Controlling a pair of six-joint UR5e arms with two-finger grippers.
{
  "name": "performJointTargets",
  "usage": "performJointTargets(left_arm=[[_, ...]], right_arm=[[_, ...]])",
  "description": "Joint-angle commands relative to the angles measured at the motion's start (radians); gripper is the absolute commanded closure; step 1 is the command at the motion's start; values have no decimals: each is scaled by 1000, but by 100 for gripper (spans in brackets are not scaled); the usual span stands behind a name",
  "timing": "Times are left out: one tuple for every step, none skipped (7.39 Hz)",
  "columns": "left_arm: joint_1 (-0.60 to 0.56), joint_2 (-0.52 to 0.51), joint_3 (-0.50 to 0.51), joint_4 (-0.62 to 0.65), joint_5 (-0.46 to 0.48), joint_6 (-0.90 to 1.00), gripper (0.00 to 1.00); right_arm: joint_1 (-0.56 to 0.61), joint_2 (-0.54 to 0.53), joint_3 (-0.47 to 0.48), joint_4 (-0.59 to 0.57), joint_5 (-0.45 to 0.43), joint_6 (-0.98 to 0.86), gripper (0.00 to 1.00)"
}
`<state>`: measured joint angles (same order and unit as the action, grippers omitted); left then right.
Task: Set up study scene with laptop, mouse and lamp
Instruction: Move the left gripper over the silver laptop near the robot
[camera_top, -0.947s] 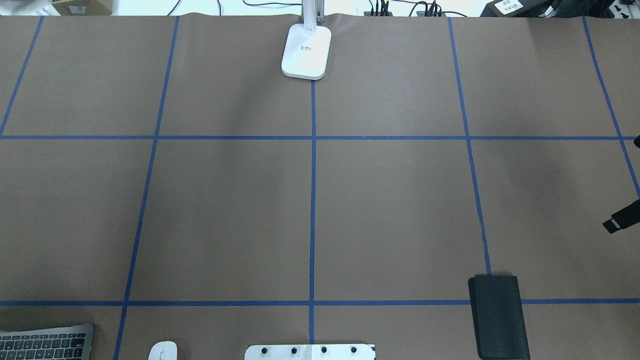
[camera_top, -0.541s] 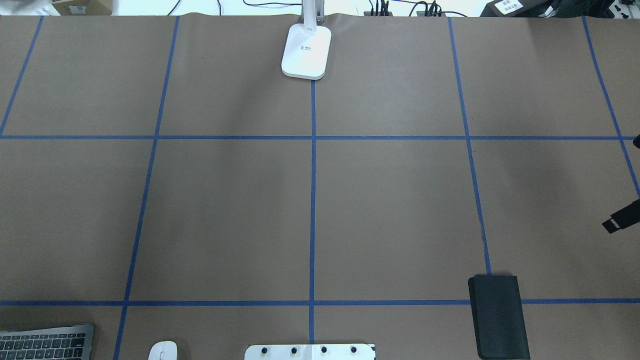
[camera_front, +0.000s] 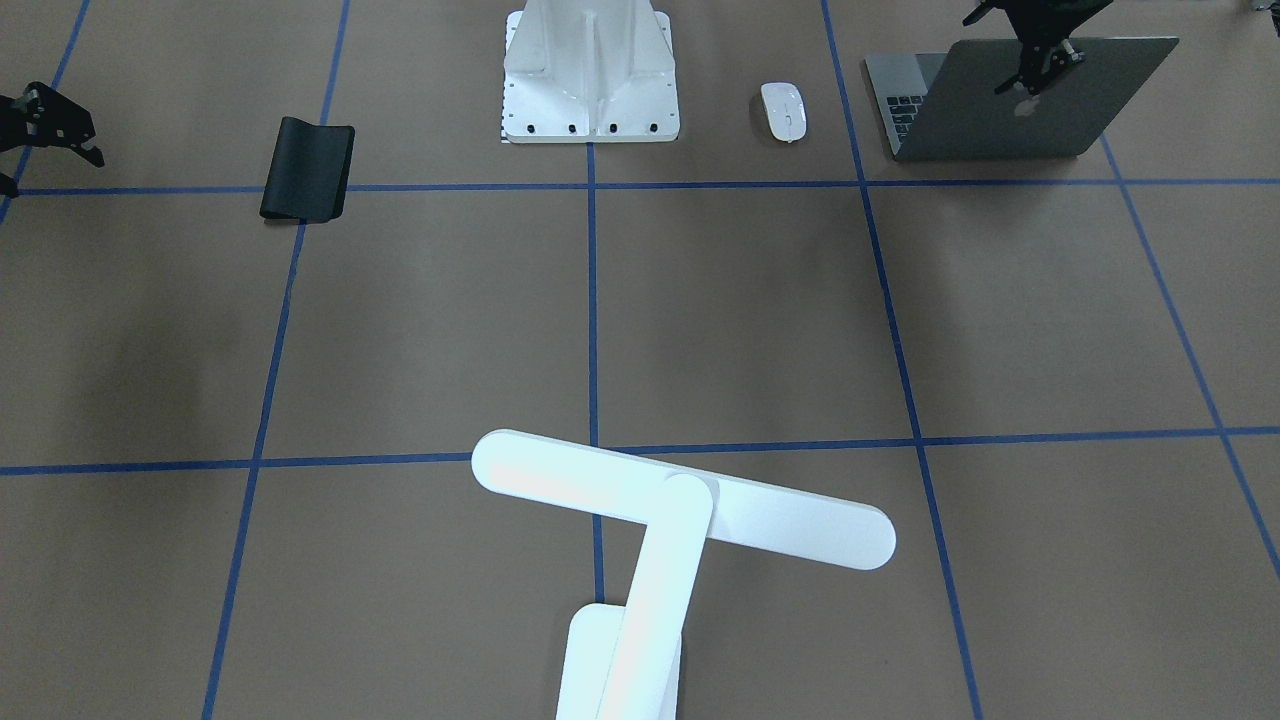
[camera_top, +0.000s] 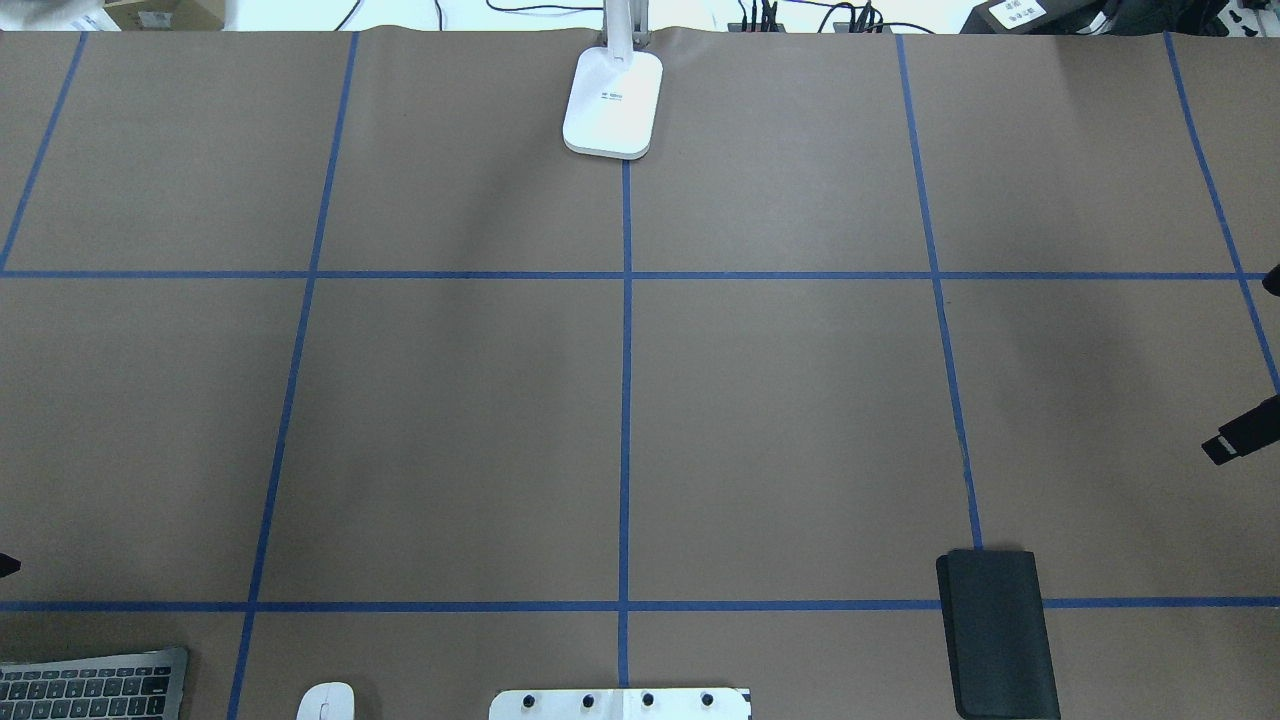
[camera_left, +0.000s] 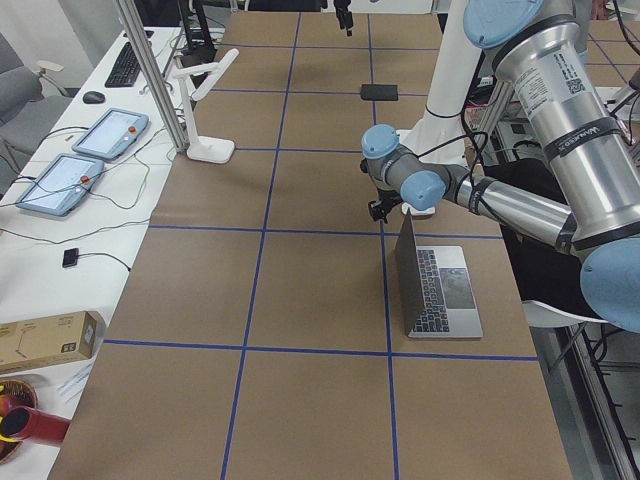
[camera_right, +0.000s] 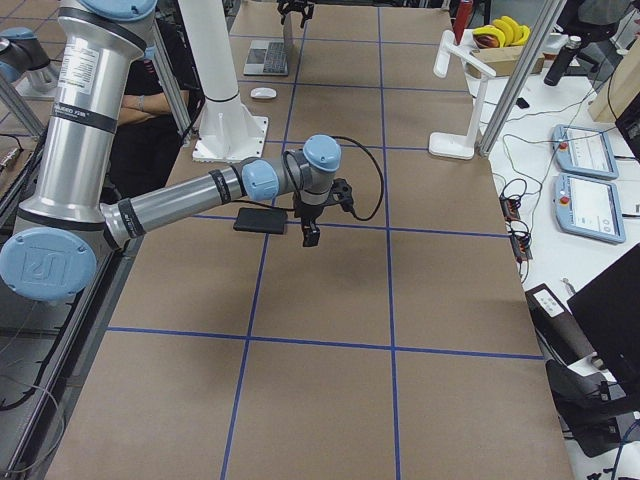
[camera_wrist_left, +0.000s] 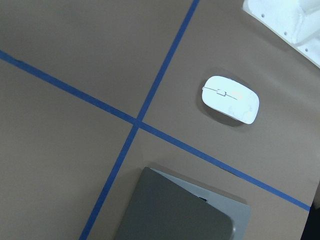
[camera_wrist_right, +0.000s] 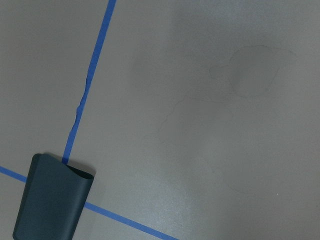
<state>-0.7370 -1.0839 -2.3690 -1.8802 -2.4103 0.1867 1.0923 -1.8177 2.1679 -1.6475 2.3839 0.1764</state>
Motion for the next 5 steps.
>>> performJointTargets(left_arm=[[51, 2, -1, -37, 20, 0, 0], [53, 2, 0, -39, 46, 0, 0], [54, 2, 1, -48, 62, 6, 1], [57, 28, 2, -51, 69, 61, 1], [57, 47, 1, -53, 89, 89, 1]], right_arm=[[0, 3, 0, 0, 0, 0, 1], [0, 3, 0, 0, 0, 0, 1], [0, 3, -2, 0, 0, -5, 1], [0, 5, -2, 2, -2, -8, 1], [0, 8, -2, 0, -23, -9, 1]])
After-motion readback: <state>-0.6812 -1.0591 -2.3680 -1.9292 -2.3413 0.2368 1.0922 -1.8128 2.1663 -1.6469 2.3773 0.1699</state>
